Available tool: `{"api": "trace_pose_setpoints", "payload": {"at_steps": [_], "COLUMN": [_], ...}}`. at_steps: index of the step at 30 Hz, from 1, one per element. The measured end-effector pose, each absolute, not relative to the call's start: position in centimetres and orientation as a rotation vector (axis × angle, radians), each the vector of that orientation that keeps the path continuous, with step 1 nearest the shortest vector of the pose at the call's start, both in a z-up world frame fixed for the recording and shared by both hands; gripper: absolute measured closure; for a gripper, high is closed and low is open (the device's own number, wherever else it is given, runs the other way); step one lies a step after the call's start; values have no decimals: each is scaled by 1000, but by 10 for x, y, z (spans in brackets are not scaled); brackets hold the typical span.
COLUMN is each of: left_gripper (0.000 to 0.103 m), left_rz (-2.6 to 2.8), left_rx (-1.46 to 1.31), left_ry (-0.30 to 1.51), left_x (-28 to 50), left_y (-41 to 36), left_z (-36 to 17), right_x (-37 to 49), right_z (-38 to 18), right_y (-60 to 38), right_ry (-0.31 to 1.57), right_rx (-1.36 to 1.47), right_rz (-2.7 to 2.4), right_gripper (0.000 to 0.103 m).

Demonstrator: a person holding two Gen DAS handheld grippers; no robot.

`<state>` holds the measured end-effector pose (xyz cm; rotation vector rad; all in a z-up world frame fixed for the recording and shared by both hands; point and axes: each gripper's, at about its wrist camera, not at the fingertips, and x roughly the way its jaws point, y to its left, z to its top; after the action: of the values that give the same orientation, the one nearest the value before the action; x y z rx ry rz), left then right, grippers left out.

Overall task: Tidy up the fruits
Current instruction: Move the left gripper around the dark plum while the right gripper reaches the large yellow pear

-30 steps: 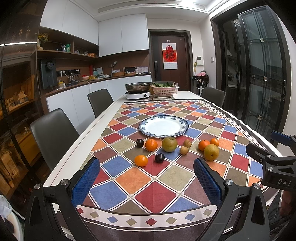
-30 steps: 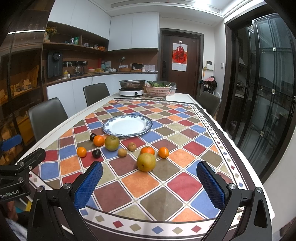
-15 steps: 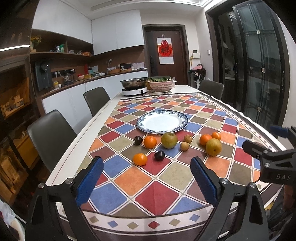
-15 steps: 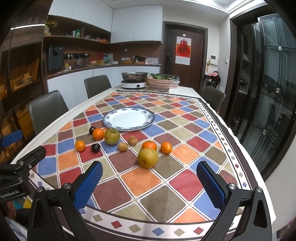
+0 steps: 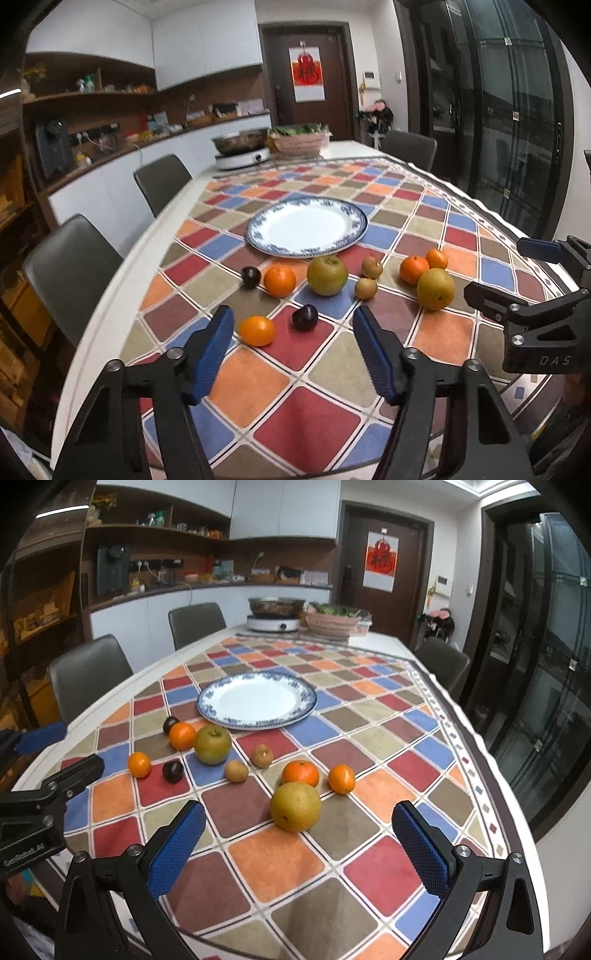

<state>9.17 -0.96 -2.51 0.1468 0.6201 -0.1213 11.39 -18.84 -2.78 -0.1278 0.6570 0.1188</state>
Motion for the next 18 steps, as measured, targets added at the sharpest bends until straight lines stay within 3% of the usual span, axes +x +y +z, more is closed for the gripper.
{"api": "trace_pose_setpoints", "payload": {"at_steps": [8,18], "left_gripper": [53,59], "left_rz": [-138,-164], "left_rx": [193,244], "left_ry": [731,842], "left_x": [128,161], "left_y": [-18,-27], "left_z": [-51,-78], "right_x": [147,175], "right_z": [-48,-73], "right_y": [-188,-190], "right_ry": [745,843], "right_rx": [-109,-86], "right_rz": [149,164], "right_gripper": [7,19]}}
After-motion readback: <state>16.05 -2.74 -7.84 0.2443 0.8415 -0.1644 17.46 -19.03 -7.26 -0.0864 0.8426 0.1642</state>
